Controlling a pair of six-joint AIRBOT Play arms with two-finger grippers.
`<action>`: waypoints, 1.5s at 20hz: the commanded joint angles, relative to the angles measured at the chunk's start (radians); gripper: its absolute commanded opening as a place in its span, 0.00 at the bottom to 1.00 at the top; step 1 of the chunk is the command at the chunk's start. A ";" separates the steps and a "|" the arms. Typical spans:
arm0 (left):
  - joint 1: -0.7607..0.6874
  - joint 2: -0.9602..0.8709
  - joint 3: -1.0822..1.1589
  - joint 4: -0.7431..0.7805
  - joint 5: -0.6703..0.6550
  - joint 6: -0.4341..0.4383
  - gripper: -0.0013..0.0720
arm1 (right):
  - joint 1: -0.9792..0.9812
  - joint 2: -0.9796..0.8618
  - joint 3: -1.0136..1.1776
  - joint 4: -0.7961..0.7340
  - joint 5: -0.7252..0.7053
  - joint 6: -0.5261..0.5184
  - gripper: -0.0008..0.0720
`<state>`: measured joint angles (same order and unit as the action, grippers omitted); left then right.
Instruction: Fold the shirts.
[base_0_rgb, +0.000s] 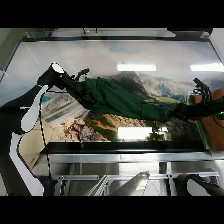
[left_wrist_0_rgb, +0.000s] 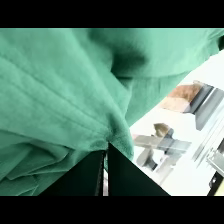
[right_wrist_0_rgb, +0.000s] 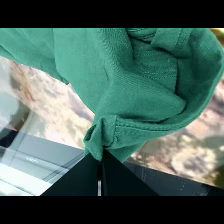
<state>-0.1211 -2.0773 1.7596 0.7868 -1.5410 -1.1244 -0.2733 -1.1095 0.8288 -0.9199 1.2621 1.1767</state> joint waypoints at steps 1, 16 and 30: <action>0.018 0.002 -0.014 -0.054 0.006 0.001 0.05 | 0.001 -0.001 0.000 0.000 -0.001 0.000 0.04; 0.102 0.452 0.359 -1.201 -0.109 0.071 0.05 | -0.203 0.224 0.454 0.555 -0.192 -0.213 0.03; 0.230 1.080 -0.372 -0.413 0.372 0.127 0.06 | -0.198 0.235 0.672 0.646 -0.155 -0.317 0.04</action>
<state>0.1608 -0.9619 1.5299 0.1967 -1.2369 -1.0050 -0.5514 -0.7284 1.5223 -0.3012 1.0466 0.8688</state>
